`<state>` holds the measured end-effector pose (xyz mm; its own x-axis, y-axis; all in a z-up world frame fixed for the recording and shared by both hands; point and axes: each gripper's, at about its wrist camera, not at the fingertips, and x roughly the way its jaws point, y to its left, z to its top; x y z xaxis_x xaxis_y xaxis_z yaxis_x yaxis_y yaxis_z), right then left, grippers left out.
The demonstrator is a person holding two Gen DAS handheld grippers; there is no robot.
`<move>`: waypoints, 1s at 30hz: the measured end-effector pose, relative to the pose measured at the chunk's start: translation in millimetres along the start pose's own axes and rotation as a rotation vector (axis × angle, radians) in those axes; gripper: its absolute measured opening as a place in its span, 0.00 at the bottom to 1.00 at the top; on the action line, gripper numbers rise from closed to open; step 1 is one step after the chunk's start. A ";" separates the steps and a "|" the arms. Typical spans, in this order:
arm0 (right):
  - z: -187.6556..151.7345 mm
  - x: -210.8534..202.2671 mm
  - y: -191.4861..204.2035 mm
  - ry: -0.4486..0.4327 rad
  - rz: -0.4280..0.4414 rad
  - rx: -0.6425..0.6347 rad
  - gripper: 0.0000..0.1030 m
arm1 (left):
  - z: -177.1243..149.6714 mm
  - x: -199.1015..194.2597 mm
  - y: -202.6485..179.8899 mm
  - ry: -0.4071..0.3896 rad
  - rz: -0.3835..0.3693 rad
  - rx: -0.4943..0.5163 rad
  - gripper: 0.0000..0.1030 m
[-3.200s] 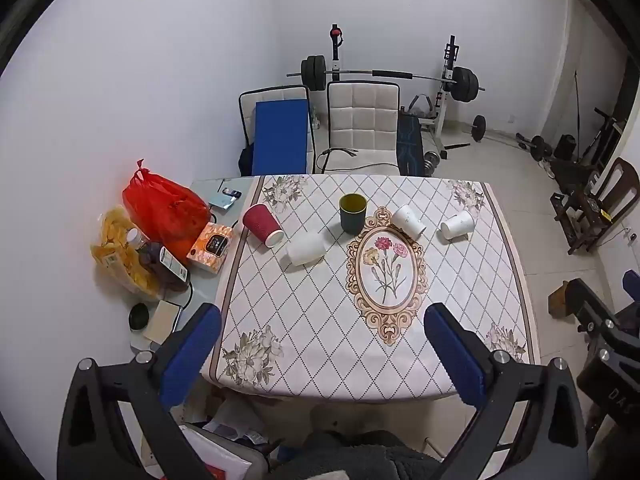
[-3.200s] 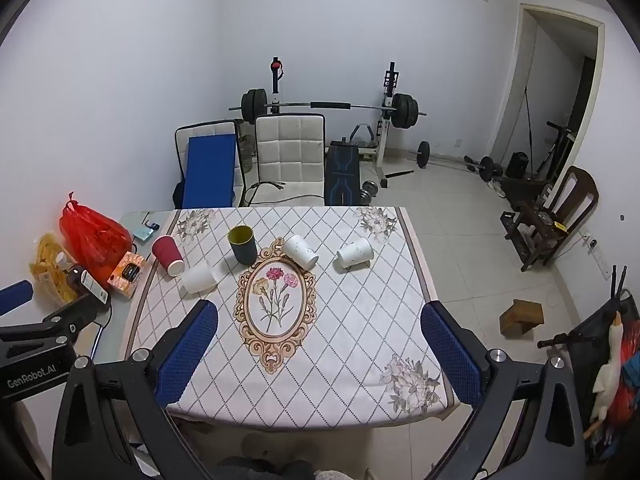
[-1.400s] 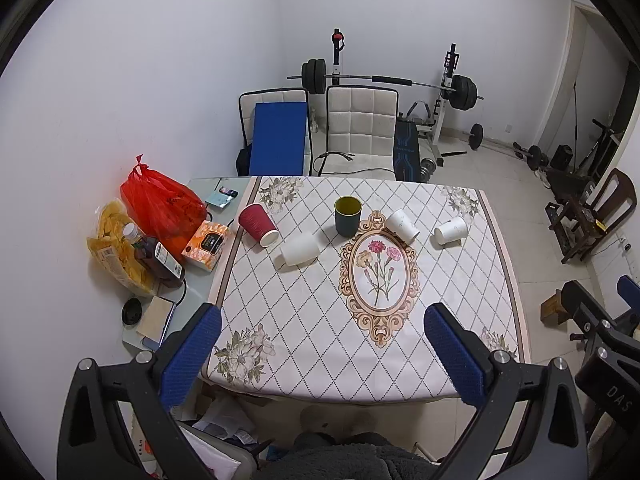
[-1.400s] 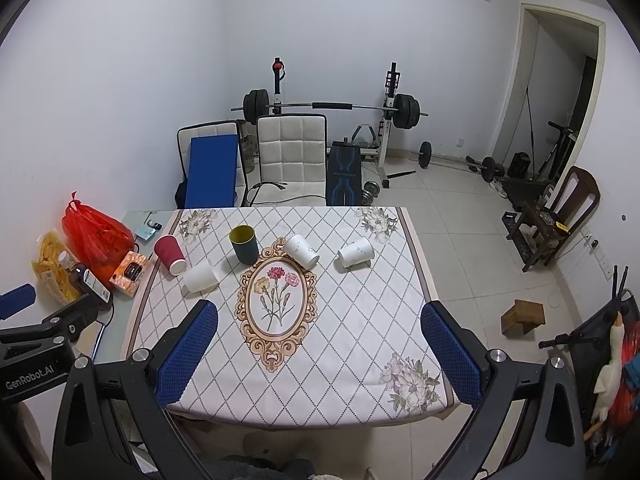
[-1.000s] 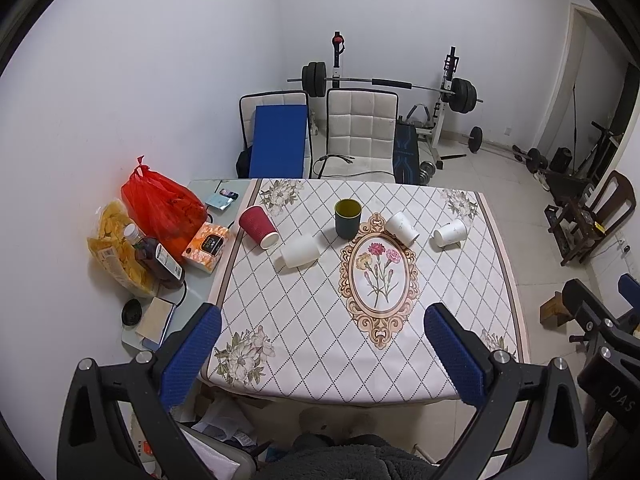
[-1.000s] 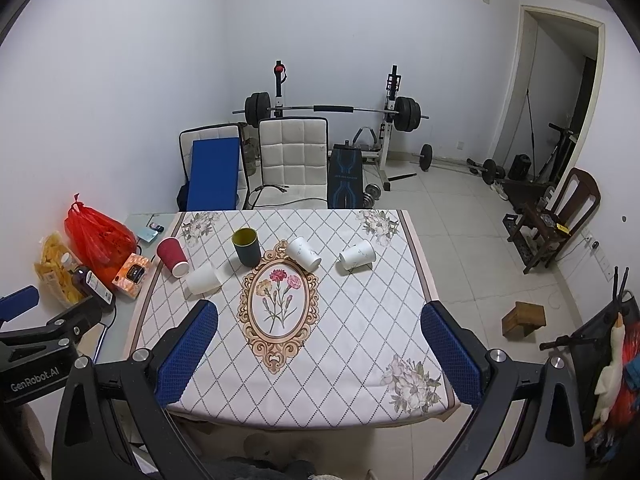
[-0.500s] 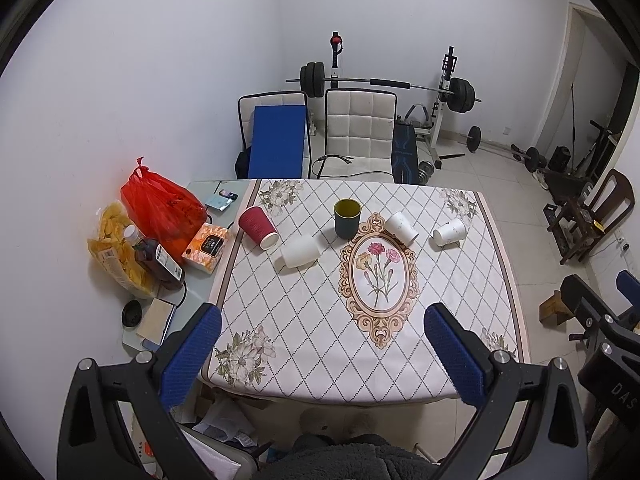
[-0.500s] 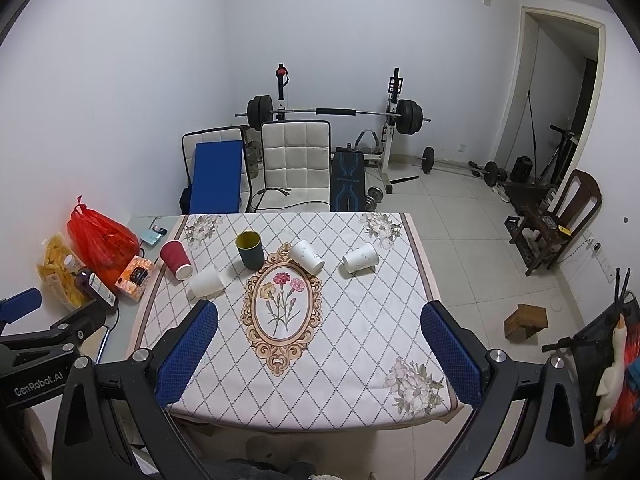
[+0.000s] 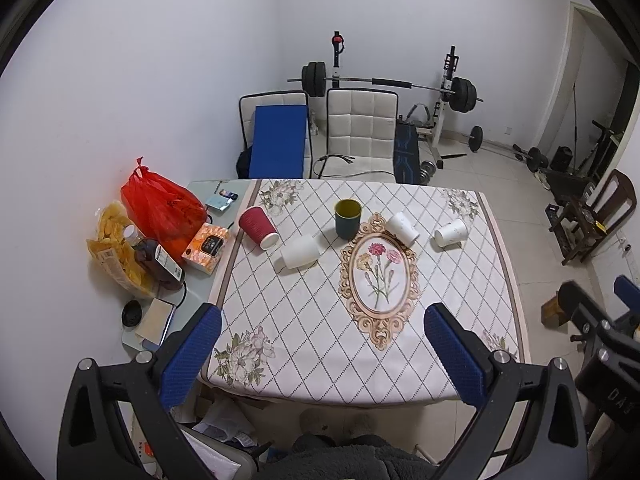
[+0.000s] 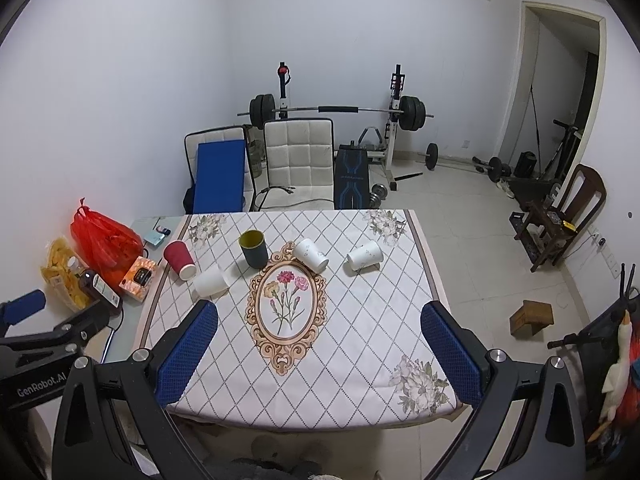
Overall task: Flip cup upside down
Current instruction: 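Reach the left tool to the white cup beside the red cup and grasp it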
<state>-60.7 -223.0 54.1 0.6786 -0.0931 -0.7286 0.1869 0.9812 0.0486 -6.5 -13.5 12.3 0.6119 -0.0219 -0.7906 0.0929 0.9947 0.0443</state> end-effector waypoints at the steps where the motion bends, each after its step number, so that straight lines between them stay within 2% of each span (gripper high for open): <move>1: -0.4 3.9 -0.1 0.007 0.003 0.000 1.00 | 0.7 2.7 1.0 -0.003 0.014 0.000 1.00; 4: -4.0 22.9 0.8 0.043 0.025 -0.005 1.00 | 2.8 20.1 4.5 0.000 0.054 -0.021 1.00; 8: -17.8 63.5 4.2 0.101 0.052 -0.028 1.00 | 4.2 62.4 12.1 0.050 0.113 -0.012 1.00; 15: -49.4 173.1 36.4 0.275 0.094 -0.036 1.00 | 1.6 154.4 37.1 0.169 0.192 0.044 1.00; 22: -79.7 294.4 79.2 0.458 0.084 -0.010 1.00 | 11.7 256.7 65.7 0.290 0.174 0.119 1.00; 27: -93.8 370.0 106.2 0.575 0.071 0.034 1.00 | 20.3 323.8 80.1 0.369 0.166 0.161 1.00; 30: -100.6 401.5 117.8 0.630 0.060 0.050 1.00 | 25.7 360.4 85.1 0.403 0.165 0.190 1.00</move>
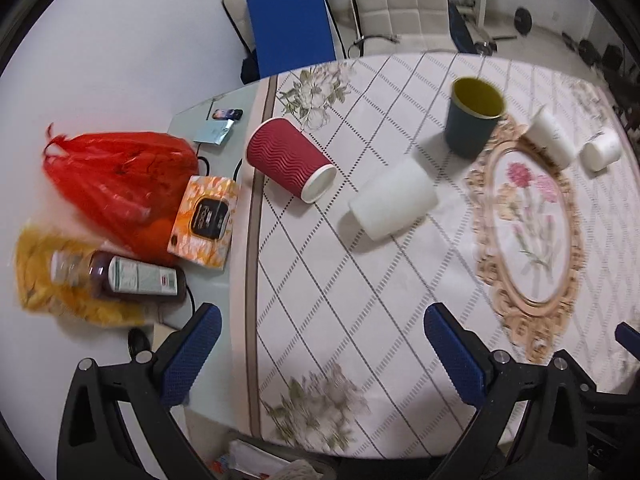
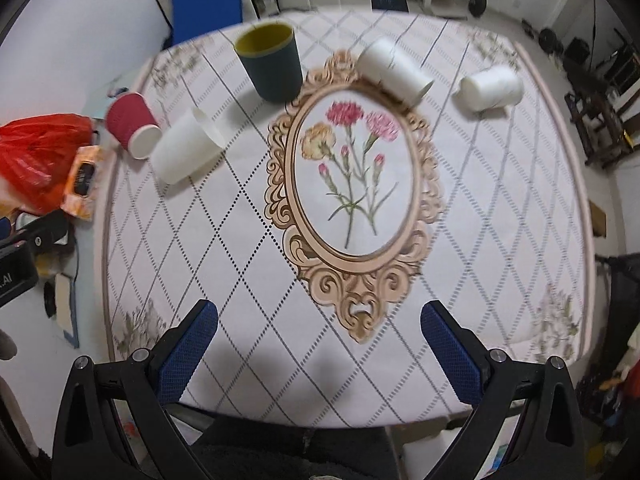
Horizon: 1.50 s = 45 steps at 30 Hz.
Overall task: Flip cup upside down
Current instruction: 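Reach the left tool to the white cup beside the red cup and grasp it, then lift the white cup with the left tool and set it on the flower oval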
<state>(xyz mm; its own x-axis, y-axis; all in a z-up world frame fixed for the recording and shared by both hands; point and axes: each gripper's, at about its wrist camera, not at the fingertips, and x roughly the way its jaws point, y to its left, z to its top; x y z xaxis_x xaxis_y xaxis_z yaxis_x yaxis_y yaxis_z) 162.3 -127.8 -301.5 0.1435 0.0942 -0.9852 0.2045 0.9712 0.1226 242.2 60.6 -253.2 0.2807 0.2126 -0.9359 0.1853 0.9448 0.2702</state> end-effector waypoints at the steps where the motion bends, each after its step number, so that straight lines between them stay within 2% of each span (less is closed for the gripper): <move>1: 5.1 11.4 3.0 0.017 -0.003 0.007 1.00 | 6.7 10.4 -0.3 0.009 -0.003 0.015 1.00; 6: 26.7 55.8 12.7 0.091 -0.023 0.027 1.00 | 36.0 57.4 -7.2 0.059 0.015 0.114 1.00; 9: 38.7 78.1 16.3 0.127 -0.040 0.032 1.00 | 50.4 76.3 -18.0 0.068 0.007 0.217 1.00; 13: 53.5 102.3 17.4 0.169 -0.063 0.036 1.00 | 66.2 90.5 -40.8 0.056 0.001 0.408 1.00; 16: 61.4 112.9 14.2 0.194 -0.075 0.046 1.00 | 74.4 101.3 -60.2 0.049 0.018 0.549 1.00; 22: 69.4 117.4 6.0 0.212 -0.091 0.062 1.00 | 88.5 121.3 -86.7 0.067 0.019 0.722 1.00; 32: 69.8 115.7 -0.6 0.222 -0.090 0.090 1.00 | 98.6 143.7 -115.9 0.106 -0.060 0.824 0.98; 35: 72.5 120.3 -4.7 0.227 -0.088 0.093 1.00 | 101.1 152.5 -121.3 0.132 -0.079 0.831 0.89; 37: 72.2 118.0 -7.3 0.231 -0.089 0.093 1.00 | 103.4 160.9 -123.0 0.143 -0.083 0.832 0.88; 39: 71.8 120.1 -9.1 0.233 -0.091 0.094 1.00 | 104.5 167.7 -123.3 0.153 -0.082 0.835 0.73; 45: 72.5 121.9 -3.7 0.232 -0.093 0.100 1.00 | 110.6 178.4 -117.5 0.151 -0.095 0.793 0.69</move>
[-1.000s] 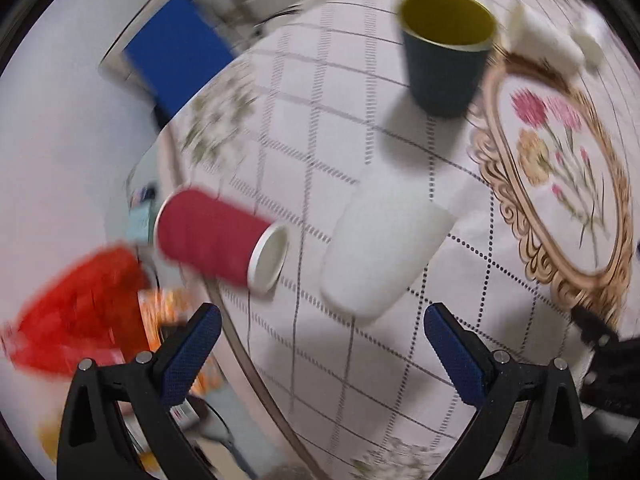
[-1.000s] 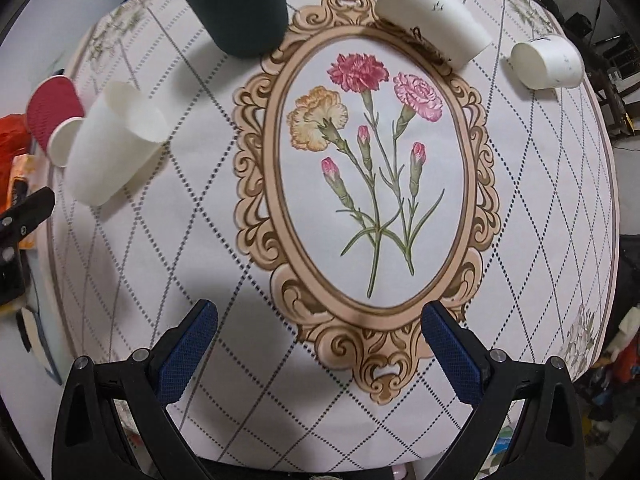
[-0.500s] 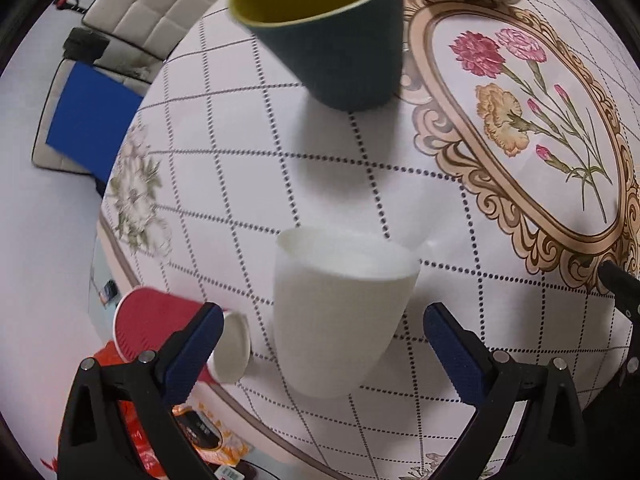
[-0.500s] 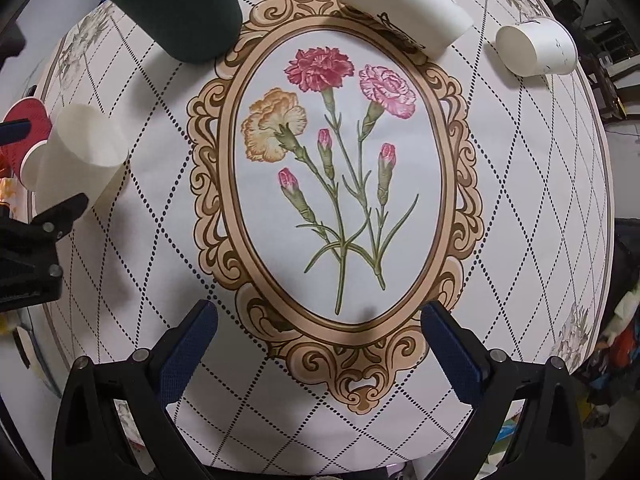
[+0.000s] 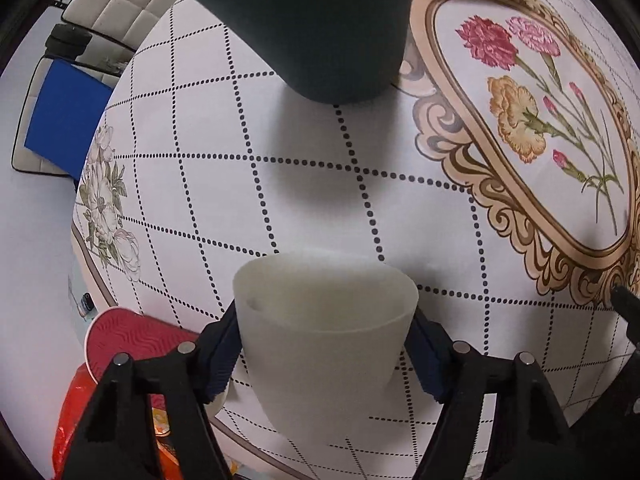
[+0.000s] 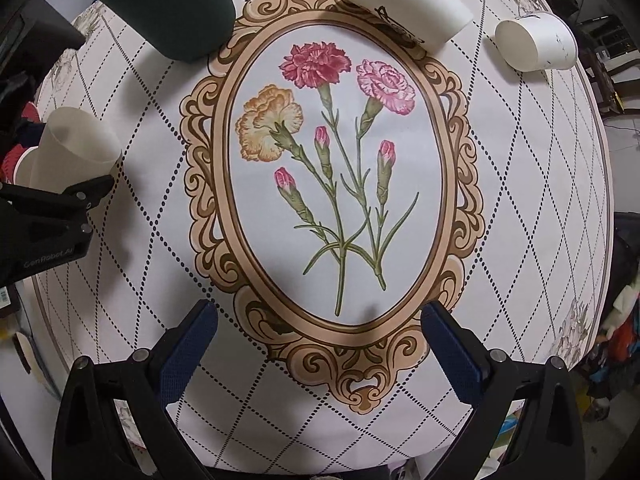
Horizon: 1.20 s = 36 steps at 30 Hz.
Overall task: Flip cup upside down
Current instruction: 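Lift the white cup with the left tool and set it on the flower oval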
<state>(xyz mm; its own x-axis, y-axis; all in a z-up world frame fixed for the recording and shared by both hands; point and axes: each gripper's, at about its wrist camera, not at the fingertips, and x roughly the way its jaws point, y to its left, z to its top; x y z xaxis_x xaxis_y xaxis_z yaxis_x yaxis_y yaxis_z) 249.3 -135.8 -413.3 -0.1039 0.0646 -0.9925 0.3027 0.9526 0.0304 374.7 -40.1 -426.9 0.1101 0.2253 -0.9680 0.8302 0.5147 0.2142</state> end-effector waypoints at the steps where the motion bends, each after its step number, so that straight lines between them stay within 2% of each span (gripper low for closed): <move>1: 0.1 0.9 1.1 -0.001 -0.001 0.000 1.00 | -0.3 1.6 2.4 0.000 -0.003 -0.012 0.69; 3: 0.5 3.5 3.3 -0.003 -0.002 -0.001 1.00 | -1.4 4.1 6.4 0.006 -0.020 -0.049 0.69; 6: -7.2 0.4 5.5 0.001 0.004 0.001 1.00 | -5.4 9.2 16.3 0.028 -0.082 -0.149 0.69; 13: -25.2 3.2 -10.1 0.007 0.007 0.004 1.00 | -32.6 23.8 31.5 0.129 -0.298 -0.439 0.69; 20: -56.4 2.4 -39.1 0.021 0.023 0.020 1.00 | -64.2 35.2 15.5 0.211 -0.440 -0.663 0.69; 25: -78.7 1.3 -63.8 0.032 0.043 0.022 1.00 | -75.2 34.2 -13.7 0.242 -0.538 -0.812 0.69; 29: -93.9 -0.2 -88.1 0.027 0.047 0.017 1.00 | -70.8 22.9 -55.9 0.248 -0.573 -0.850 0.69; 32: -100.0 -0.2 -109.7 0.023 0.041 0.012 1.00 | -53.4 18.4 -90.7 0.253 -0.589 -0.844 0.69; 36: -109.6 -1.0 -139.6 0.015 0.028 0.020 1.00 | -24.8 7.3 -121.0 0.247 -0.562 -0.802 0.69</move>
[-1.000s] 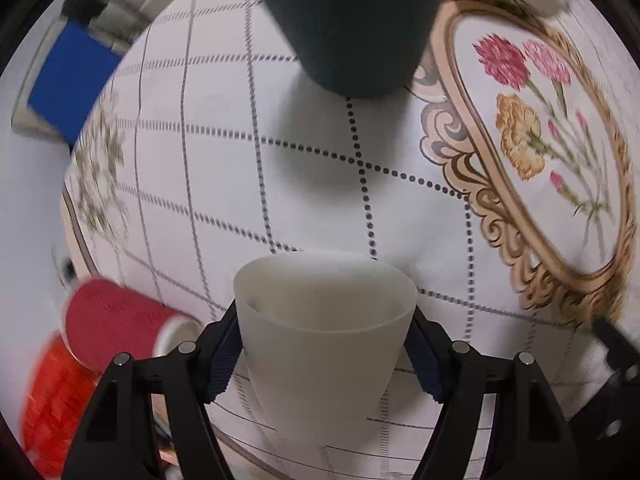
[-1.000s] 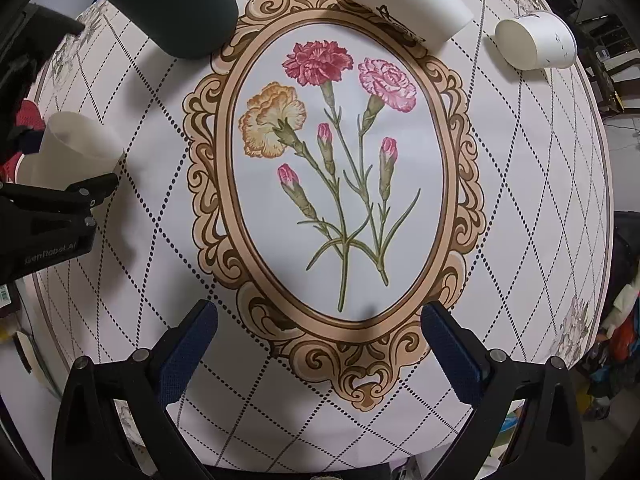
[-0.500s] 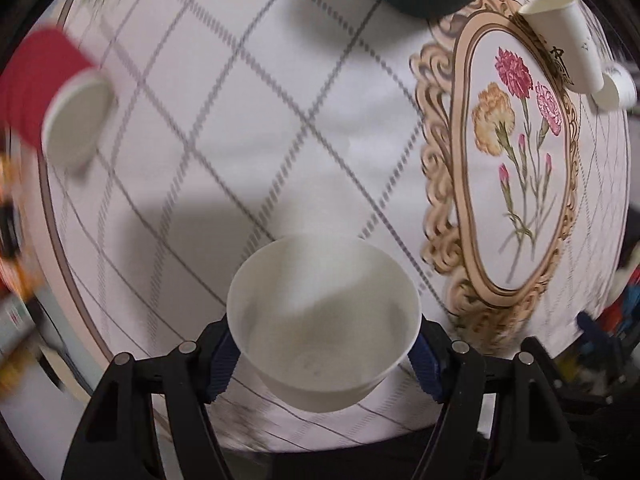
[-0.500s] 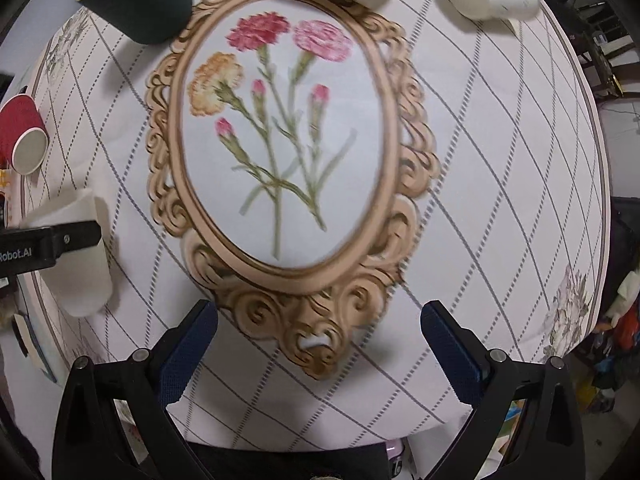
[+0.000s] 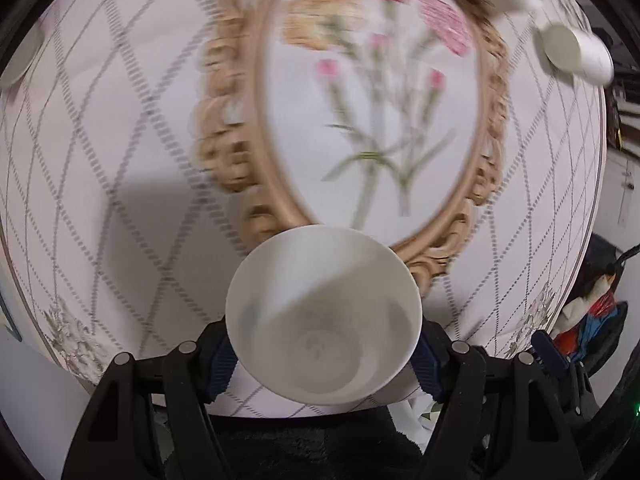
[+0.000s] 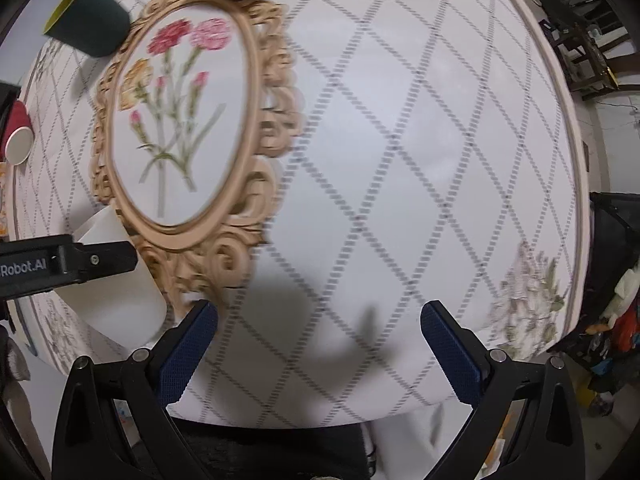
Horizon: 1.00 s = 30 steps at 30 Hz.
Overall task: Flip cup upside down
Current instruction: 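Lift the white cup with the left tool and set it on the flower oval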
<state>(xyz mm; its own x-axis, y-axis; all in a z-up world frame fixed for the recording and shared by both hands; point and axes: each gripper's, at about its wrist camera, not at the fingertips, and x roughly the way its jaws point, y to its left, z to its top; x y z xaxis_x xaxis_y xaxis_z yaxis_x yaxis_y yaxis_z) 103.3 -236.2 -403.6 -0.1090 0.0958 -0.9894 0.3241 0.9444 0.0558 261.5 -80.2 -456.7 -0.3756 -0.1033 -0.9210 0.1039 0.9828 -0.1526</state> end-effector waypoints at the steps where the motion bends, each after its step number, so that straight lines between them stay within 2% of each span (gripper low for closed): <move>1: -2.0 0.0 -7.5 0.000 -0.002 0.007 1.00 | 4.4 1.2 -11.9 -0.003 0.006 0.002 0.69; 7: -10.3 3.0 -41.2 0.009 -0.003 0.045 1.00 | 17.5 1.4 -45.9 -0.006 0.046 0.002 0.69; 11: -15.7 9.6 -67.8 0.015 0.010 0.060 1.00 | 31.1 6.1 -62.1 0.033 0.077 -0.006 0.69; 13: -18.5 10.2 -74.1 0.020 0.017 0.064 1.00 | 21.8 12.1 -83.1 0.036 0.102 -0.004 0.69; 15: -21.9 12.1 -81.1 0.021 0.023 0.069 1.00 | 35.9 7.0 -91.8 0.044 0.123 0.010 0.69; 17: -26.2 13.2 -86.2 0.022 0.030 0.073 1.00 | 43.8 4.3 -90.7 0.052 0.132 0.015 0.69; 18: -24.1 20.5 -101.7 0.022 0.034 0.075 1.00 | 49.8 0.0 -87.6 0.054 0.136 0.014 0.69; 20: -29.3 21.1 -106.3 0.020 0.038 0.077 1.00 | 41.0 14.9 -99.5 0.054 0.139 0.001 0.69; 22: -28.3 24.3 -107.1 0.016 0.040 0.080 1.00 | 43.8 9.7 -98.3 0.054 0.133 -0.006 0.69; 24: -13.2 24.9 -102.0 0.014 0.042 0.084 1.00 | 44.3 8.7 -97.3 0.052 0.132 -0.011 0.69; 25: -13.0 23.4 -105.1 0.010 0.042 0.085 1.00 | 37.5 8.6 -94.6 0.050 0.133 -0.014 0.71; 26: 0.0 27.9 -105.5 0.008 0.044 0.086 1.00 | 37.5 9.0 -92.4 0.045 0.135 -0.012 0.76; 28: 2.0 24.4 -106.8 0.003 0.047 0.088 1.00 | 28.5 0.9 -75.5 0.030 0.128 -0.014 0.86; 30: 12.9 18.6 -114.2 -0.002 0.057 0.092 1.00 | 25.9 -6.7 -69.3 0.018 0.118 -0.029 0.86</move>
<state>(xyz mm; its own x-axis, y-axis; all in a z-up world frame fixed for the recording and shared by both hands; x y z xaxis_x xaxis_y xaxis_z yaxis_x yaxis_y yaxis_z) 76.4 -346.3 -430.1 -0.0863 0.1475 -0.9853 0.4145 0.9046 0.0991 280.6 -151.5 -449.2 -0.3786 0.0161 -0.9254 0.1223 0.9919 -0.0328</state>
